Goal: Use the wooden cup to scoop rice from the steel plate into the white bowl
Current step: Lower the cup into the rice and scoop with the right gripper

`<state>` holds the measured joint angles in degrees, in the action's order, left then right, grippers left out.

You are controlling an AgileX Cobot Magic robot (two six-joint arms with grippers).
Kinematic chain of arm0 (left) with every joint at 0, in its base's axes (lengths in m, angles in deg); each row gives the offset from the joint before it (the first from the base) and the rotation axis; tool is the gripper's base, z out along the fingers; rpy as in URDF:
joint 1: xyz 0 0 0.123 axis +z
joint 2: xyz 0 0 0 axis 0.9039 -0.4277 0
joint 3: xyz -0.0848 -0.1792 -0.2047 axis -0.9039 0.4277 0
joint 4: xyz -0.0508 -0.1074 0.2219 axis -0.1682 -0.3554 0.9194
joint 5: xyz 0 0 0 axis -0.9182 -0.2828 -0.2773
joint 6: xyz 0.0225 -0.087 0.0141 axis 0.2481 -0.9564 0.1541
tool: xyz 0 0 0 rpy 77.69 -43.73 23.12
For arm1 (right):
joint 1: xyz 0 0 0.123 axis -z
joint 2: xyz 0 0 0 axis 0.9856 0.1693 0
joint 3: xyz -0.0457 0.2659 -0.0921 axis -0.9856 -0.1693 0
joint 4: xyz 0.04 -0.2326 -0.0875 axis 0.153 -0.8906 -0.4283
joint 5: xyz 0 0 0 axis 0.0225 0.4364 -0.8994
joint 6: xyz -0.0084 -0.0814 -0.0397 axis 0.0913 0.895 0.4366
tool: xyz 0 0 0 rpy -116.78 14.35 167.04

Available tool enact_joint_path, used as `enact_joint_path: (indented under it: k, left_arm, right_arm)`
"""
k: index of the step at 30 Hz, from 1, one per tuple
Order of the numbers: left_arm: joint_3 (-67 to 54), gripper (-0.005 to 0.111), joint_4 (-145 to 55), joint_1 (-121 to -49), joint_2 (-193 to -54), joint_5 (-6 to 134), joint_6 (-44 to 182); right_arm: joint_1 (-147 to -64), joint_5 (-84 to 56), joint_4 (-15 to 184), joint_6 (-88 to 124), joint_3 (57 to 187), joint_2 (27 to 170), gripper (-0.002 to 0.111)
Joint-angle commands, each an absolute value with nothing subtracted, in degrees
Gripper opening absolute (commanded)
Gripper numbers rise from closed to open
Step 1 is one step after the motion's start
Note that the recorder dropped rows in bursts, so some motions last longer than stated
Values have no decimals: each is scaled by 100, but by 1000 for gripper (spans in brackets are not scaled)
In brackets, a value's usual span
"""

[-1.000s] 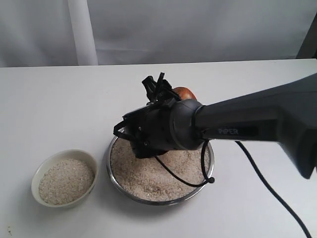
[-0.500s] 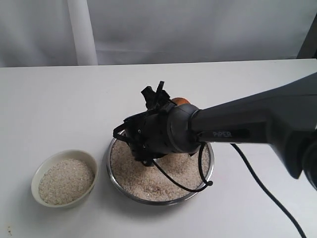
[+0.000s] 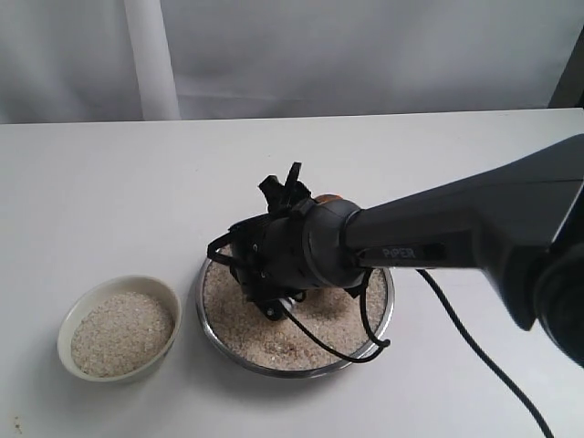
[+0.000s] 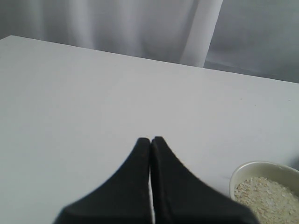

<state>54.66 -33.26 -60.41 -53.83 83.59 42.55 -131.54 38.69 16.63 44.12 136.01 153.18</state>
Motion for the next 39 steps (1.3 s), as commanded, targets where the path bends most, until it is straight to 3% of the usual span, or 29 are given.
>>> enact_joint_path:
  k: [1, 28, 39]
  left_arm:
    - [5446, 0, -3359, -6067, -5370, 8323, 4244]
    - [5446, 0, -3359, -6067, -5370, 8323, 4244]
    - [5446, 0, -3359, -6067, -5370, 8323, 4244]
  right_arm:
    - [-13172, 3846, 1912, 4539, 13636, 15334, 0]
    - [-13434, 3749, 3112, 5166, 13646, 15161, 0]
    - [-13510, 3782, 4140, 5732, 14246, 15161, 0]
